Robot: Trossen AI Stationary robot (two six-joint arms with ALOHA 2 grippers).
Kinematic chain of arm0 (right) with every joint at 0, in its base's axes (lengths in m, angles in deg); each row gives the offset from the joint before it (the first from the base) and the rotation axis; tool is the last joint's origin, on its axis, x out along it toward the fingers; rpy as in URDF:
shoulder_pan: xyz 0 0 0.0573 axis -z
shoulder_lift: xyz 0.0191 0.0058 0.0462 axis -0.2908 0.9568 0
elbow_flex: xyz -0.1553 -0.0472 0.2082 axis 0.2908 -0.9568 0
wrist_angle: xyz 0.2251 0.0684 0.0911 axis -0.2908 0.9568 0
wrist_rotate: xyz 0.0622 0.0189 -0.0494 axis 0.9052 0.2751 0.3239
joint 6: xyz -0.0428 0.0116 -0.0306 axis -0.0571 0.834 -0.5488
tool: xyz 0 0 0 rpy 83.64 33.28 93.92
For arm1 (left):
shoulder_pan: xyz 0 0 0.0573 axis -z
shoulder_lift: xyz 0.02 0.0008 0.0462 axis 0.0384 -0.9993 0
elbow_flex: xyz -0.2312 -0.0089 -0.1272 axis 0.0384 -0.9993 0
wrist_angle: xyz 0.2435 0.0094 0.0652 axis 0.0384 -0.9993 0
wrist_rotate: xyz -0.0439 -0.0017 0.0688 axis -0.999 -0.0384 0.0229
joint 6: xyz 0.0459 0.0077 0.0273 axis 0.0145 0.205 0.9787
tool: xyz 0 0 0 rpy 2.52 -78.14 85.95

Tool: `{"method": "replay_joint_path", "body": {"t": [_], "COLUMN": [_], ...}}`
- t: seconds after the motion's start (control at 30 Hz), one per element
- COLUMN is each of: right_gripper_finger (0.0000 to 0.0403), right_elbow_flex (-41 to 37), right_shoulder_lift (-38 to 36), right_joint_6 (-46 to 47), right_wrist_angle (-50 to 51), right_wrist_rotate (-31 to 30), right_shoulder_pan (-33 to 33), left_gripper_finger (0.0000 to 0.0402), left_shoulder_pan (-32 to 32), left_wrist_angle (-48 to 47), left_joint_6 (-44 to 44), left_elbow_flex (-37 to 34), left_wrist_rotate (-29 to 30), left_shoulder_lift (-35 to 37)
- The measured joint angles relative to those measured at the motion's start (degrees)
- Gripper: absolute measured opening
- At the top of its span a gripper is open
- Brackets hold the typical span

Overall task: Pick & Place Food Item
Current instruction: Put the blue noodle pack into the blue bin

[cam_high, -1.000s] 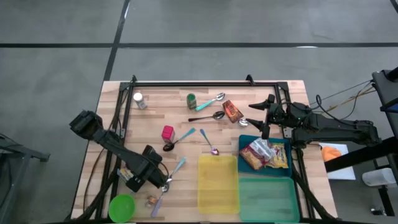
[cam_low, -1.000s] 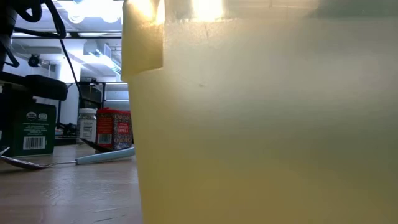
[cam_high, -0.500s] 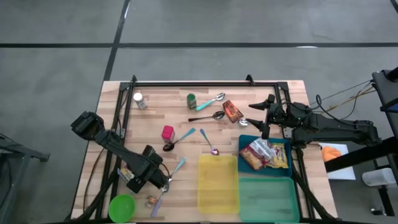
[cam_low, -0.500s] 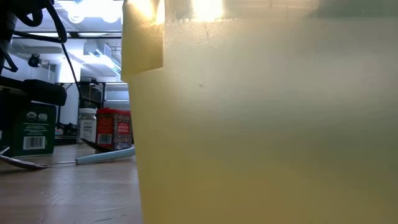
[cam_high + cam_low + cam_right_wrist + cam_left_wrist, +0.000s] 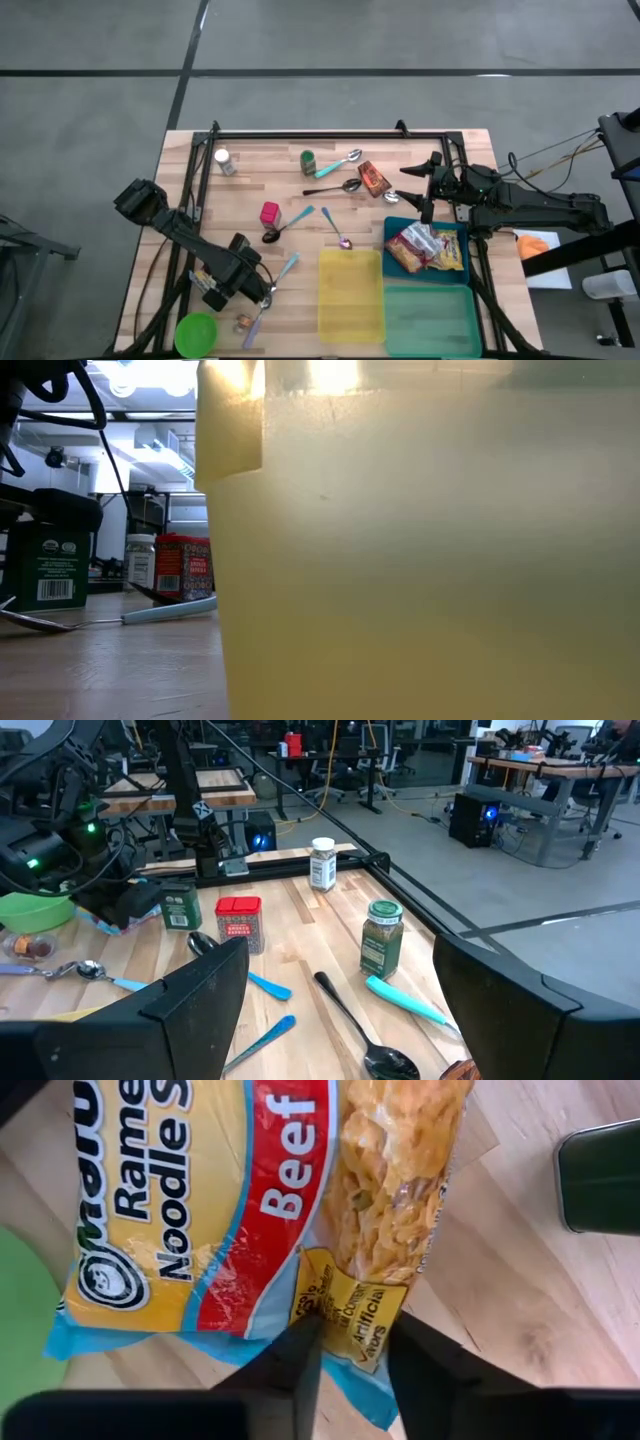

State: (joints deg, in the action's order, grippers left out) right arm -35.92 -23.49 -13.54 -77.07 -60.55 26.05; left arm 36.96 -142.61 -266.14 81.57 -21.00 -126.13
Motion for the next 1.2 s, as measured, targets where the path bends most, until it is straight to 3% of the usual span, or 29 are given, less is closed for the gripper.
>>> {"method": "replay_joint_path", "body": {"t": [0.4,0.67,0.93,1.2], "right_gripper_finger": [0.0315,0.0315,0.0315,0.0315], "right_elbow_flex": [0.00,0.00,0.00,0.00], "right_shoulder_lift": [0.01,0.02,0.01,0.02], "right_joint_6": [0.04,-0.01,-0.04,-0.02], "right_wrist_angle": [0.00,0.00,0.00,0.00], "right_wrist_rotate": [0.00,0.00,0.01,0.00], "right_shoulder_pan": [0.00,0.01,0.01,0.00], "left_gripper_finger": [0.0006,0.0004,0.0003,0.0003], "left_shoulder_pan": [0.00,0.01,0.00,-0.04], "left_wrist_angle": [0.24,0.48,1.28,3.79], "left_joint_6": [0.00,0.39,9.25,9.20], "left_elbow_flex": [0.00,0.01,0.11,0.11], "left_wrist_rotate": [0.68,3.69,20.75,34.40], "left_shoulder_lift": [0.00,0.09,0.09,0.09]}}
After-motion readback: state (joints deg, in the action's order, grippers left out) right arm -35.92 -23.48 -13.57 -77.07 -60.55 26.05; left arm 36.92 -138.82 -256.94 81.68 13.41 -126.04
